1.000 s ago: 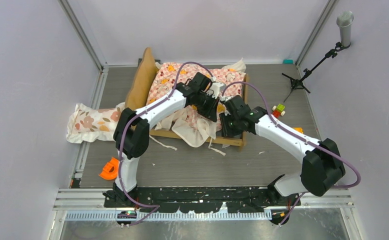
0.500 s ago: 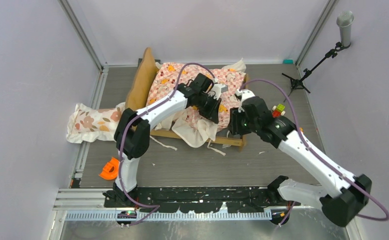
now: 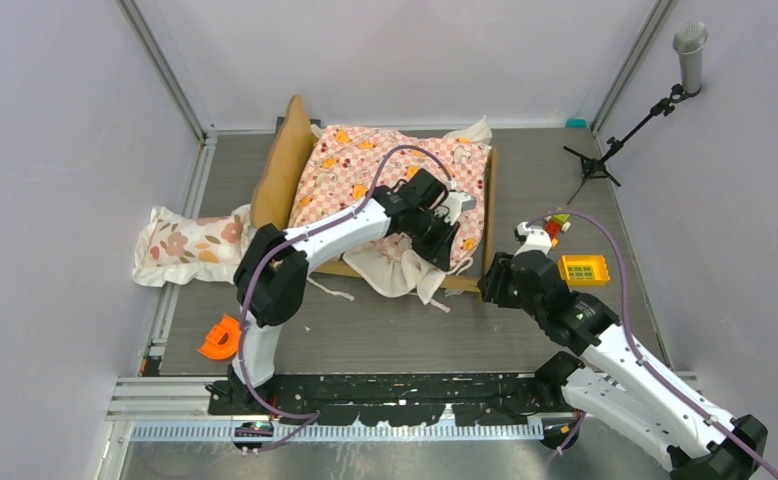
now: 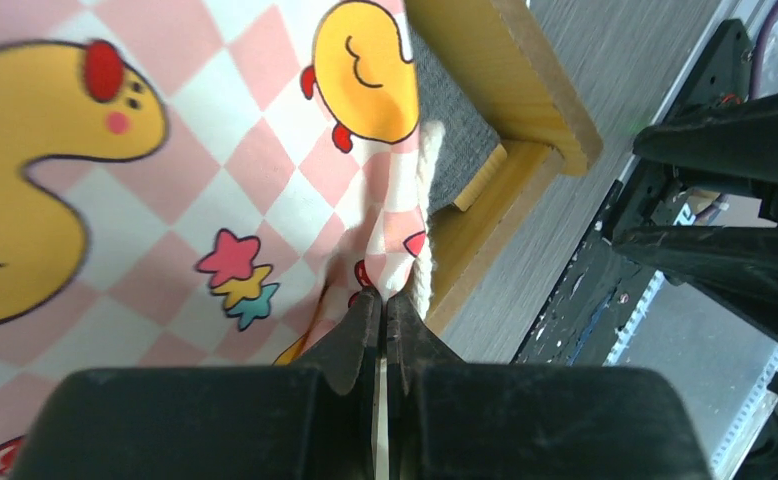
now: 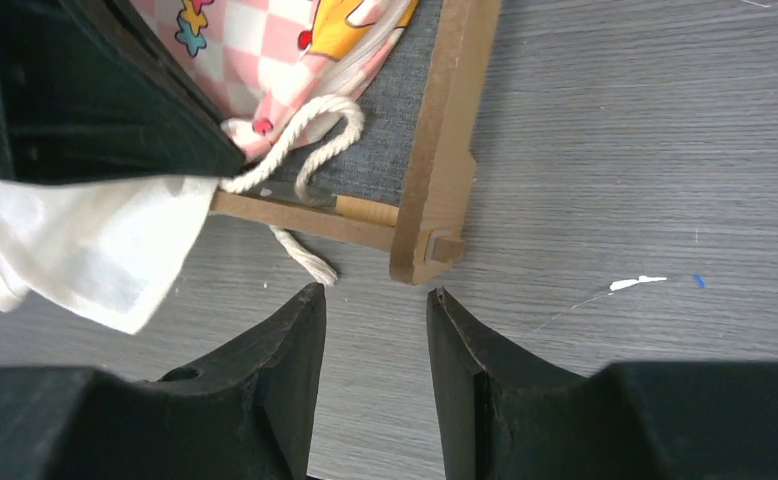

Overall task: Set up the pet bed
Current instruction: Cross the ropes on the bed frame.

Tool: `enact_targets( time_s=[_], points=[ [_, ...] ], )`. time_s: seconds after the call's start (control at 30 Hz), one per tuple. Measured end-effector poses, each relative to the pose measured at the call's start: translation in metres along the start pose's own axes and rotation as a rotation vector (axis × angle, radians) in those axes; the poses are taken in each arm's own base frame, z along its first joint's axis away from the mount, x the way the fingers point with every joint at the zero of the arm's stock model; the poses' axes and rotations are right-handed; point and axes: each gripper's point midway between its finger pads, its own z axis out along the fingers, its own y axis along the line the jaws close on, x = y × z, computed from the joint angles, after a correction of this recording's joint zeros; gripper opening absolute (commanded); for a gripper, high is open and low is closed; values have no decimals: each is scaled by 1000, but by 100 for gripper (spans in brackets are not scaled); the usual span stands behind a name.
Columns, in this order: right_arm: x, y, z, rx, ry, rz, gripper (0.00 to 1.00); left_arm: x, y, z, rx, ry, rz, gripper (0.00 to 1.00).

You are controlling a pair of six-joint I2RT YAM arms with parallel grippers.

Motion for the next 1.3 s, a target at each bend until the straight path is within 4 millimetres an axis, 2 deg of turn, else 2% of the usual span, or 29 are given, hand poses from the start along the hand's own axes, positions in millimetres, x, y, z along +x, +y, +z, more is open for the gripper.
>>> enact_targets(
  time_s=[0.1,0.23,0.33,0.47,0.57,0.7,0.77,0.9,1.03,1.17,1.3],
  points=[
    [-1,0,3,1,-19,37,46,8,-2,4,0,14,3,0],
    [9,-7,14,29,-5,34,41,9,-5,3,2,11,10,0],
    [16,-16,23,77,0,32,29,9,-6,2,-1,4,16,0],
    [16,-18,31,101,-7,35,22,7,-7,2,-2,-2,22,0],
    [10,-19,37,138,-3,6,17,2,-4,3,-15,-23,29,0],
    [-3,-23,50,183,-12,-11,16,-8,2,2,-47,-57,39,0],
    [-10,-27,58,196,-15,-5,19,-16,4,0,-60,-74,44,0],
    [-35,-36,76,215,-38,12,38,-35,7,2,-77,-108,55,0],
    [-34,-48,90,231,-8,-10,42,-44,11,8,-77,-114,49,0],
    [-38,-32,86,136,-15,-17,44,-49,17,10,-71,-109,32,0],
    [-32,-13,71,28,-63,-11,45,-49,18,9,-63,-107,26,0]
  ],
)
